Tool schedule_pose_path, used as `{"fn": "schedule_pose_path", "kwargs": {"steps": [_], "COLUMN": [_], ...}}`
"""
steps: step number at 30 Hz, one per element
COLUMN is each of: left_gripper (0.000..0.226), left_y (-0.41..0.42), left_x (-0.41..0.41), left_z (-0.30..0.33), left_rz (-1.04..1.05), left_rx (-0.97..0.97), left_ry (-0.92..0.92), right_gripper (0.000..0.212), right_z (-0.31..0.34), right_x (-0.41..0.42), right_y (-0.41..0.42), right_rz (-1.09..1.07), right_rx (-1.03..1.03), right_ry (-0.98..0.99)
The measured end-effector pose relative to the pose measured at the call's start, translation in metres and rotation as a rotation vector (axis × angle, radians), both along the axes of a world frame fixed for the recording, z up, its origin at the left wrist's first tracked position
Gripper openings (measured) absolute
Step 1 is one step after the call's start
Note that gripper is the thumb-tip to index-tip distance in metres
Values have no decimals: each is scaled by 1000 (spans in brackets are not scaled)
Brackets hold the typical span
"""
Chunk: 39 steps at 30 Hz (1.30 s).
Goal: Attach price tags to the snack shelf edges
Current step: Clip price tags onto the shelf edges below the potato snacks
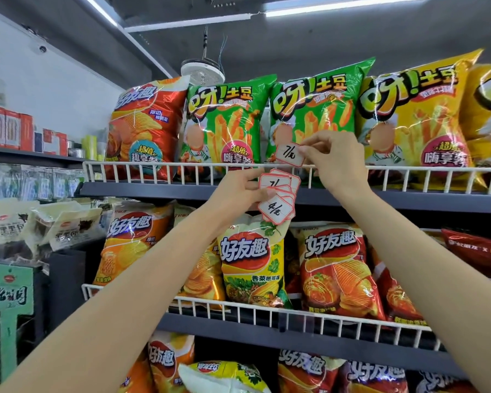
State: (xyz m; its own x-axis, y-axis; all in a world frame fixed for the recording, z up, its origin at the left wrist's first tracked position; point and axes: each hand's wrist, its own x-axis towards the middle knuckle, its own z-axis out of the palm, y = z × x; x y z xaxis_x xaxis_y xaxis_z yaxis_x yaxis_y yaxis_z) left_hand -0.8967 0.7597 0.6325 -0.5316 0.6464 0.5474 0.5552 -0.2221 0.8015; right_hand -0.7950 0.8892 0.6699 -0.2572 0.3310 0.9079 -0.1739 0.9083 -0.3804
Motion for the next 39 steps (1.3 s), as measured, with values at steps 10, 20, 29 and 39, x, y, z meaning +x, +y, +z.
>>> {"fn": "schedule_pose_path", "kwargs": {"steps": [10, 20, 29, 39], "left_gripper": [62, 57, 61, 60], "left_y": [-13, -18, -19, -17], "left_x": [-5, -9, -8, -10], "left_z": [-4, -9, -8, -6], "left_rz": [-17, -24, -20, -17], "left_rx": [-37, -117, -139, -137], "left_ry": [39, 57, 57, 49], "right_gripper": [11, 18, 20, 14], "right_z": [7, 10, -2, -14], "right_x": [-8, -18, -16, -19], "right_y": [3, 5, 1, 1], "right_rz": [-80, -227, -440, -623], "right_rx": [189, 338, 532, 642], "right_ry": [-77, -246, -194, -238]}}
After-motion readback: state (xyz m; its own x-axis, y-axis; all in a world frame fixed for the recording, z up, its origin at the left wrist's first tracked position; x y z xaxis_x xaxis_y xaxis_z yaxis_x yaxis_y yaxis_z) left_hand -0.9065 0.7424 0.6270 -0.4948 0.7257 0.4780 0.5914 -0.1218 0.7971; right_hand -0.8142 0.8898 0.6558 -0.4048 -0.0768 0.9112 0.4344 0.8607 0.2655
